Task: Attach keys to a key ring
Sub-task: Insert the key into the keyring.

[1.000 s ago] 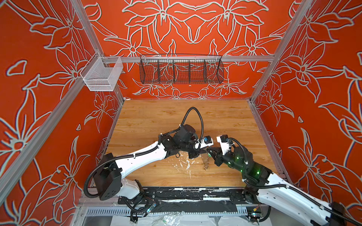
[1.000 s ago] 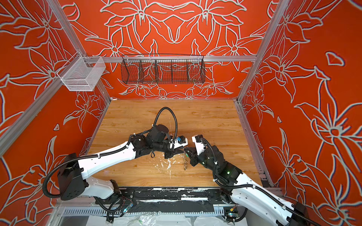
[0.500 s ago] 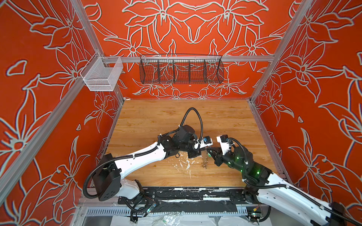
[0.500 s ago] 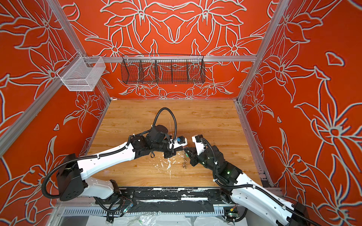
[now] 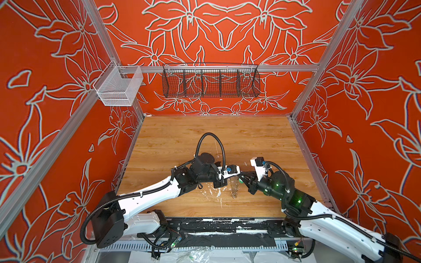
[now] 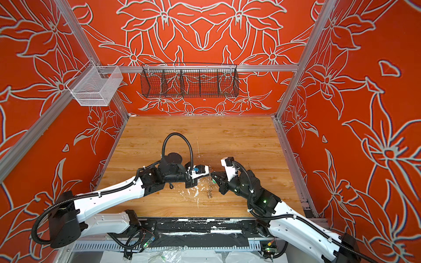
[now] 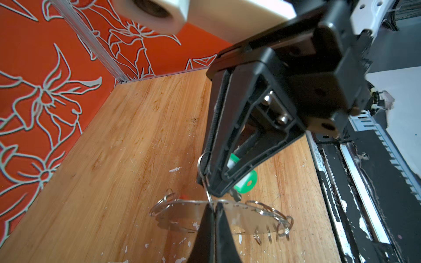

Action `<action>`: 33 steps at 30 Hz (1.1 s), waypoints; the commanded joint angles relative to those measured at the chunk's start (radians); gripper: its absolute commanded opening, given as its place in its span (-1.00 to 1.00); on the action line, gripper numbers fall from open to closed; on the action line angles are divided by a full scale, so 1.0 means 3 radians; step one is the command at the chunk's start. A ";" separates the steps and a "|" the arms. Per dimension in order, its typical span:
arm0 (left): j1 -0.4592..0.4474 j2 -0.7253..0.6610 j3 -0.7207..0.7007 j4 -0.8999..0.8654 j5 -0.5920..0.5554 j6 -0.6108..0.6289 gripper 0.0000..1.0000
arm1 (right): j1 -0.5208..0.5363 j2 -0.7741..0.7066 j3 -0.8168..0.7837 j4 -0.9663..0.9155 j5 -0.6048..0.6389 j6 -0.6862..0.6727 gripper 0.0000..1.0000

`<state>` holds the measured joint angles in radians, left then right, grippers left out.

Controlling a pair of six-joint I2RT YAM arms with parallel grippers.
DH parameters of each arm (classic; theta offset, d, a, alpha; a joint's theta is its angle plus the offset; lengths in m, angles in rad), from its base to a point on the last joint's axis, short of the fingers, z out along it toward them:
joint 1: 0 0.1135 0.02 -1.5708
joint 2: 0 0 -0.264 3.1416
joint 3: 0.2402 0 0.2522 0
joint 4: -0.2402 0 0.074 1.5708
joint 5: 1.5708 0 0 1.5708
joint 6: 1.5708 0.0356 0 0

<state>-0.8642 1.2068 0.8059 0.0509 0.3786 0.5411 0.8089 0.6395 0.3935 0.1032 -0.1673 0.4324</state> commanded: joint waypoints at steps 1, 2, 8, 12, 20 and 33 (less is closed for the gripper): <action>-0.0017 -0.0134 -0.0050 0.0137 0.0214 0.0101 -1.00 | -0.0048 -0.0005 -0.0037 0.0034 0.0225 0.0092 -1.00; -0.0013 -0.0140 -0.0070 0.0168 0.0237 0.0103 -1.00 | -0.0045 -0.0011 -0.0038 0.0040 0.0225 0.0093 -1.00; -0.0013 -0.0188 -0.0150 0.0315 0.0365 0.0094 -1.00 | -0.0046 0.0018 -0.0049 0.0083 0.0207 0.0093 -1.00; -0.0013 -0.0170 -0.0124 0.0294 0.0314 0.0064 -0.95 | -0.0046 0.0034 -0.0030 0.0101 0.0185 0.0088 -1.00; -0.0013 0.0047 0.0162 -0.0065 0.0270 -0.0018 -0.51 | -0.0048 -0.0033 0.0053 -0.0042 0.0239 0.0031 -1.00; -0.0014 0.0409 0.0552 -0.0462 0.0087 -0.0135 -0.44 | -0.0043 0.0055 0.0053 0.0074 0.0146 0.0068 -1.00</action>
<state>-0.8650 1.3128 0.9409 -0.0467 0.4221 0.5117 0.7971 0.6540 0.3920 0.0822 -0.1131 0.4358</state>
